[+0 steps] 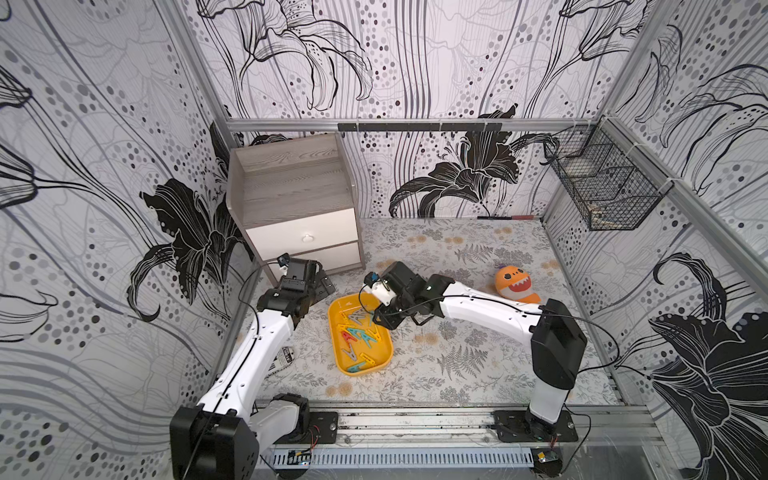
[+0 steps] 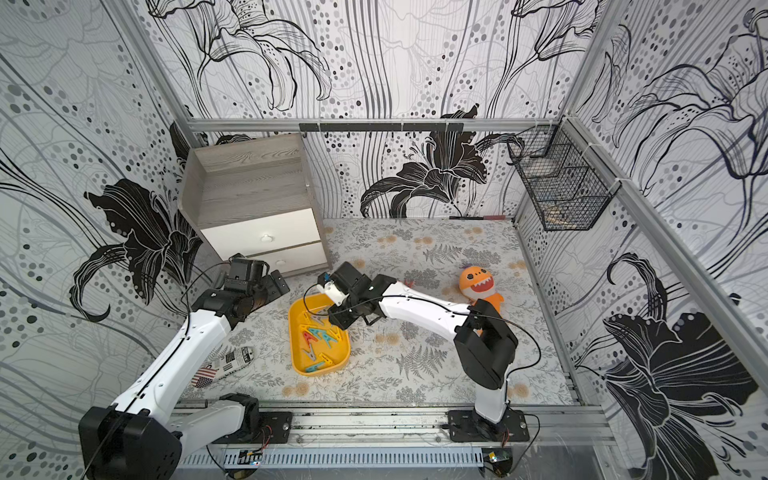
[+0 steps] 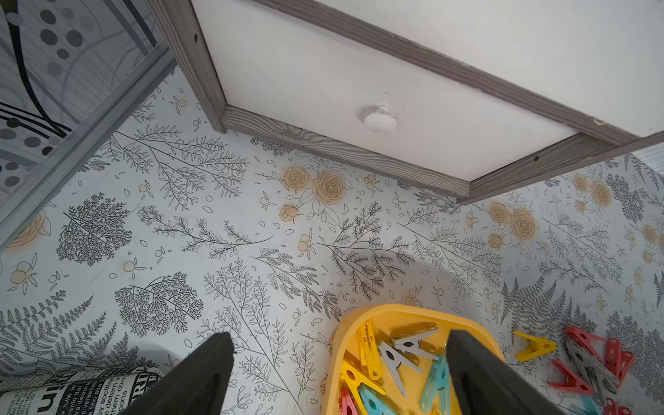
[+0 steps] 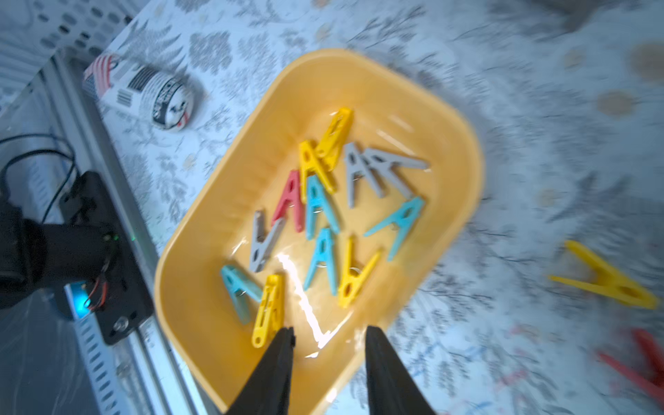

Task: Put the clothespins into the storage box
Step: Place the clothespin in the storage box, then move the storage box to the center of the board.

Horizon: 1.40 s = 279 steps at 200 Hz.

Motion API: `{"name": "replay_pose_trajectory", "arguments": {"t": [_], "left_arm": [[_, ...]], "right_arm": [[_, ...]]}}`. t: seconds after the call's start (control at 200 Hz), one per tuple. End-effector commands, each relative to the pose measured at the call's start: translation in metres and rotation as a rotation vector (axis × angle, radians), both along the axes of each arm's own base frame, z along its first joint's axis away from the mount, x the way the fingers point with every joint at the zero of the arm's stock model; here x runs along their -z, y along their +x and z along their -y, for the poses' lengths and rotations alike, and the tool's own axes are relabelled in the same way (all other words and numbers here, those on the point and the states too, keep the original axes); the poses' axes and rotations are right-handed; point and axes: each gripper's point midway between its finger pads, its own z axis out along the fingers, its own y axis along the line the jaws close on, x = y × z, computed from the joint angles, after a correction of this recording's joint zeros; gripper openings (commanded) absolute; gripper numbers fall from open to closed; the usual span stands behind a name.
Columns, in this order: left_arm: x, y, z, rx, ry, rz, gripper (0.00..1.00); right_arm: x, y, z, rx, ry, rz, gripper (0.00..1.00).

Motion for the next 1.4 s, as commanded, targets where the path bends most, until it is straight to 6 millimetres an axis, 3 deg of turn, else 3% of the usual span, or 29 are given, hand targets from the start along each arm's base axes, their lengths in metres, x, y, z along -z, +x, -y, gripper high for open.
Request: {"name": "replay_pose_trajectory", "arguments": {"t": [0.0,0.165,0.345,0.716,1.006,1.272,1.352,1.392], "left_arm": [[-0.010,0.005,0.000,0.009,-0.005,0.040,0.97],[-0.012,0.006,0.001,0.011,-0.006,0.042,0.97],[-0.016,0.007,0.000,0.011,0.005,0.048,0.97],[-0.015,0.008,0.000,0.014,0.004,0.046,0.97],[-0.016,0.009,0.000,0.014,0.004,0.048,0.97],[-0.015,0.009,0.001,0.014,-0.003,0.050,0.97],[-0.015,0.009,0.001,0.014,-0.003,0.049,0.97],[-0.014,0.008,0.001,0.013,-0.002,0.049,0.97]], "right_arm": [[0.013,0.011,0.008,0.100,-0.053,0.013,0.46],[0.029,0.020,0.012,0.170,-0.094,0.009,0.46],[0.050,0.017,0.008,0.169,-0.113,-0.035,0.46],[0.083,0.017,0.007,0.172,-0.167,-0.082,0.19],[0.081,0.029,0.040,0.229,-0.223,-0.044,0.15],[0.076,0.038,0.087,0.303,-0.252,-0.033,0.14],[0.074,0.037,0.096,0.312,-0.243,-0.040,0.16],[0.070,0.036,0.096,0.307,-0.225,-0.041,0.22]]}}
